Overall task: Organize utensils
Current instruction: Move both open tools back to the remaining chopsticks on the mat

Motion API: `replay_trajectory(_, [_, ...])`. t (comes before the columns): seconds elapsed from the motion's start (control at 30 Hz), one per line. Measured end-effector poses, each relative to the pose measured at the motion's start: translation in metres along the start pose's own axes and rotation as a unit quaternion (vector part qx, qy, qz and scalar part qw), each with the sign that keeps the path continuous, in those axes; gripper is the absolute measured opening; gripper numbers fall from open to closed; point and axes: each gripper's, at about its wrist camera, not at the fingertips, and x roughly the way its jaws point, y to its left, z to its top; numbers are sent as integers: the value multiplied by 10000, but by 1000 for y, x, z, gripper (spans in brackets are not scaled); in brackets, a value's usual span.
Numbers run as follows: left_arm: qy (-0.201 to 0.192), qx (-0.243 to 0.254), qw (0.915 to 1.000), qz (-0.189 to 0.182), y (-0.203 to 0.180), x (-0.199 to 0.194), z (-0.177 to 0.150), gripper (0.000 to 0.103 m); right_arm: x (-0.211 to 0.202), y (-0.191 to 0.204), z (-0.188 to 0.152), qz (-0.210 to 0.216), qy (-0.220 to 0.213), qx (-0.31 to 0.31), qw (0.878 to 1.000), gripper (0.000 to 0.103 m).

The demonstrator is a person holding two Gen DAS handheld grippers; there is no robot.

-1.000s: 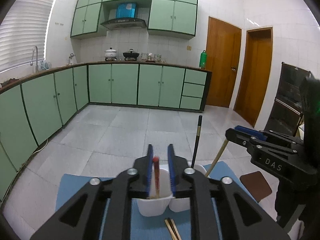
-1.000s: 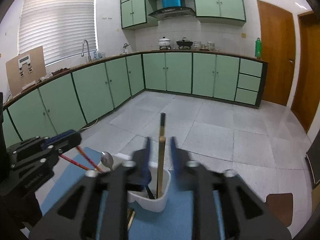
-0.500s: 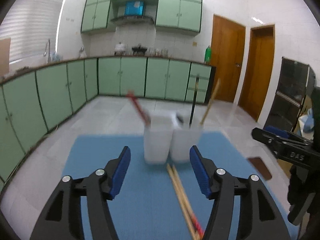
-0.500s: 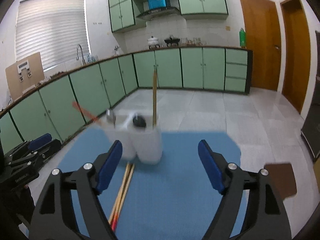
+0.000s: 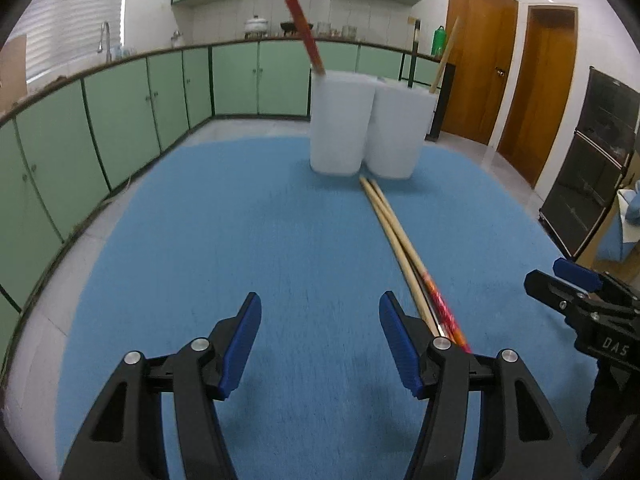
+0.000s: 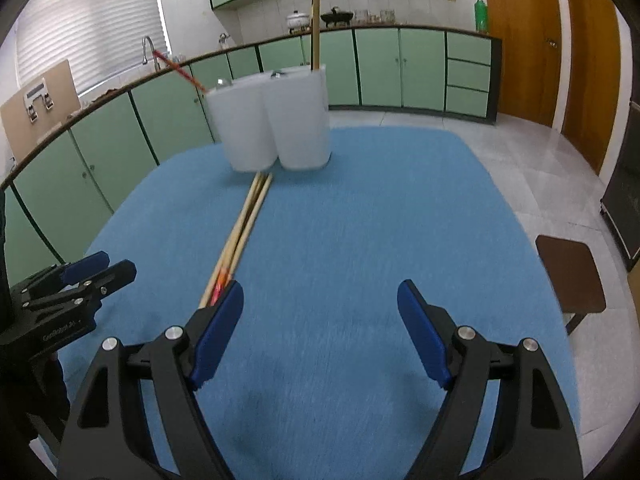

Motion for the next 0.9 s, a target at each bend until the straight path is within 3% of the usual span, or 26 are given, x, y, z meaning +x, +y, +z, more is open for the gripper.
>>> replay_trajectory(0.33, [161, -85, 9998, 37, 5, 4, -15, 60, 5, 0, -7, -36, 94, -74, 9999, 76])
replay_trajectory(0.53, [327, -184, 9993, 76, 12, 7, -18, 60, 3, 20, -14, 297, 219, -290, 9989, 65])
replay_trajectory(0.73, [413, -362, 9983, 194, 27, 5, -21, 60, 6, 46, -19, 620, 382, -568, 9957, 47])
replay_trajectory(0.9, [430, -407, 9981, 172, 29, 3, -22, 60, 14, 56, -19, 727, 584, -673, 9934, 24])
